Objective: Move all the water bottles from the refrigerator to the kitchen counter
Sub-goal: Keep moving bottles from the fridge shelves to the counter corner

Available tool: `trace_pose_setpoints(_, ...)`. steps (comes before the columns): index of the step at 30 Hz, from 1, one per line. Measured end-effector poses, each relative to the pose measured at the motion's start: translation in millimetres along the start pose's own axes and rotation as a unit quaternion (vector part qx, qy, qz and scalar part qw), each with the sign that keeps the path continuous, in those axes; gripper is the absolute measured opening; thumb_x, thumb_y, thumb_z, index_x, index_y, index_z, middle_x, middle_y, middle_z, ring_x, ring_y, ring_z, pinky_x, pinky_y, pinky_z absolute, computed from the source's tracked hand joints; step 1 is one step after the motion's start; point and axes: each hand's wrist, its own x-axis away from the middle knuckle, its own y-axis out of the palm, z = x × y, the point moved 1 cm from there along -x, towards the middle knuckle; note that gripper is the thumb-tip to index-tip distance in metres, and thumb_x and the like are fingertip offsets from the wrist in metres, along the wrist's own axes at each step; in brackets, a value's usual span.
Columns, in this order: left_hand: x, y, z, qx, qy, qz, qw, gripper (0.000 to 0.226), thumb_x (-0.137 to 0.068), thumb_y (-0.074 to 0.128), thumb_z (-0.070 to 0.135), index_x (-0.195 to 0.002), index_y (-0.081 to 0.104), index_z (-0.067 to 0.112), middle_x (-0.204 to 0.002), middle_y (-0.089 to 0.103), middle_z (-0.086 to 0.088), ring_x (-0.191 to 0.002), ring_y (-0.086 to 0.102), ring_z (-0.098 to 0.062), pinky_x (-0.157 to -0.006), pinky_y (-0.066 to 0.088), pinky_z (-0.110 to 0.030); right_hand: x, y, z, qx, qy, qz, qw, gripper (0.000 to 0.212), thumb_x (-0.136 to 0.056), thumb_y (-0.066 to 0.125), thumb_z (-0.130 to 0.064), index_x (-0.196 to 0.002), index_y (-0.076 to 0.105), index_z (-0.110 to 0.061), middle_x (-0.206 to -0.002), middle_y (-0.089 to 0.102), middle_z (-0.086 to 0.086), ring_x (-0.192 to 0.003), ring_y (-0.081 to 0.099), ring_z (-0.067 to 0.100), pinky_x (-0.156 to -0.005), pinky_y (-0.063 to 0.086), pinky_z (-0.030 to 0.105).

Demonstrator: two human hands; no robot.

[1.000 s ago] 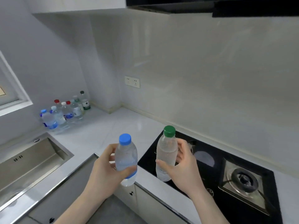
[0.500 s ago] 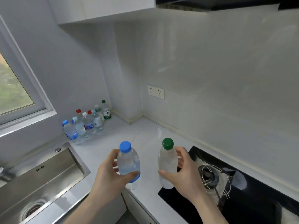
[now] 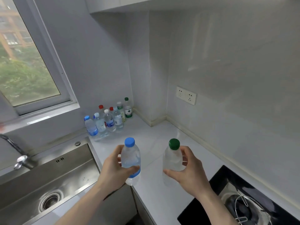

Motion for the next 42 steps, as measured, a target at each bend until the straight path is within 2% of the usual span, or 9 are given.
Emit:
trace_pose_setpoints(7, -84.5, -6.4, -23.1, -0.016, -0.002, -0.026, 1.0, 0.07, -0.066, 0.094, 0.017, -0.108, 0.053, 0.056, -0.1, 0.071, 0.025, -0.092, 0.069, -0.001, -0.081, 0.062, -0.036, -61.7, 29.7, 4.7, 0.014, 0.029, 0.006, 0.999, 0.063, -0.067, 0.097, -0.038, -0.113, 0.054, -0.044, -0.11, 0.066, -0.027, -0.103, 0.063, 0.0, -0.082, 0.053, 0.02)
trace_pose_setpoints(12, -165.6, -20.6, -49.4, -0.043, -0.005, -0.044, 0.998, 0.067, -0.062, 0.092, 0.028, -0.112, 0.053, 0.048, -0.101, 0.07, 0.022, -0.095, 0.068, -0.007, -0.084, 0.061, -0.041, -128.9, 66.0, 3.1, 0.041, 0.054, 0.001, 0.998, 0.062, -0.067, 0.095, -0.037, -0.112, 0.053, -0.043, -0.11, 0.065, -0.023, -0.104, 0.06, 0.001, -0.083, 0.051, 0.024)
trace_pose_setpoints(17, -233.4, -27.8, -76.3, -0.095, -0.005, -0.05, 0.994, 0.062, -0.063, 0.089, 0.033, -0.112, 0.052, 0.042, -0.103, 0.067, 0.018, -0.097, 0.063, -0.01, -0.084, 0.058, -0.042, -185.1, 100.9, 9.8, 0.073, 0.092, -0.005, 0.993, 0.059, -0.062, 0.09, -0.043, -0.107, 0.052, -0.045, -0.104, 0.067, -0.018, -0.096, 0.066, 0.008, -0.08, 0.058, 0.034)
trace_pose_setpoints(22, -302.8, -33.9, -104.7, -0.168, 0.0, -0.078, 0.983, 0.058, -0.064, 0.086, 0.039, -0.11, 0.051, 0.037, -0.102, 0.062, 0.015, -0.102, 0.053, -0.017, -0.081, 0.054, -0.04, -237.7, 141.3, 11.6, 0.096, 0.124, -0.012, 0.988, 0.053, -0.062, 0.086, -0.042, -0.102, 0.051, -0.043, -0.098, 0.066, -0.015, -0.081, 0.063, 0.009, -0.07, 0.054, 0.03)
trace_pose_setpoints(25, -335.0, -34.5, -117.8, -0.207, 0.004, -0.088, 0.974, 0.059, -0.063, 0.084, 0.043, -0.111, 0.05, 0.035, -0.099, 0.061, 0.014, -0.102, 0.05, -0.018, -0.08, 0.055, -0.042, -263.0, 160.0, 17.3, 0.102, 0.144, -0.015, 0.984, 0.052, -0.06, 0.087, -0.039, -0.096, 0.051, -0.041, -0.095, 0.068, -0.016, -0.082, 0.064, 0.008, -0.07, 0.054, 0.031)
trace_pose_setpoints(28, -368.0, -35.3, -128.7, -0.237, -0.002, -0.096, 0.967, 0.06, -0.059, 0.082, 0.047, -0.107, 0.047, 0.035, -0.094, 0.062, 0.013, -0.093, 0.058, -0.018, -0.075, 0.058, -0.042, -288.6, 178.7, 22.3, 0.104, 0.166, -0.013, 0.981, 0.051, -0.059, 0.088, -0.032, -0.095, 0.053, -0.039, -0.095, 0.069, -0.017, -0.088, 0.066, 0.005, -0.074, 0.057, 0.033)
trace_pose_setpoints(31, -397.9, -35.0, -133.5, -0.254, -0.01, -0.101, 0.962, 0.06, -0.061, 0.083, 0.044, -0.108, 0.046, 0.034, -0.094, 0.065, 0.011, -0.085, 0.064, -0.019, -0.07, 0.058, -0.04, -313.1, 195.6, 27.4, 0.106, 0.184, -0.009, 0.977, 0.048, -0.06, 0.088, -0.027, -0.093, 0.055, -0.038, -0.09, 0.07, -0.015, -0.083, 0.067, 0.005, -0.071, 0.057, 0.032)
trace_pose_setpoints(37, -449.9, -34.2, -124.5, -0.304, 0.01, -0.123, 0.945, 0.059, -0.068, 0.084, 0.035, -0.116, 0.051, 0.026, -0.097, 0.064, 0.008, -0.085, 0.06, -0.02, -0.062, 0.045, -0.031, -357.4, 219.6, 38.2, 0.127, 0.205, -0.012, 0.97, 0.058, -0.054, 0.087, -0.034, -0.104, 0.057, -0.035, -0.093, 0.072, -0.011, -0.085, 0.071, 0.014, -0.075, 0.061, 0.036)
trace_pose_setpoints(42, -491.8, -30.4, -125.8, -0.336, -0.013, -0.125, 0.934, 0.066, -0.063, 0.081, 0.038, -0.123, 0.054, 0.029, -0.1, 0.068, 0.005, -0.089, 0.066, -0.024, -0.073, 0.06, -0.037, -397.2, 235.6, 42.7, 0.138, 0.215, -0.011, 0.967, 0.059, -0.058, 0.088, -0.027, -0.109, 0.058, -0.035, -0.099, 0.072, -0.01, -0.09, 0.072, 0.018, -0.08, 0.06, 0.035)
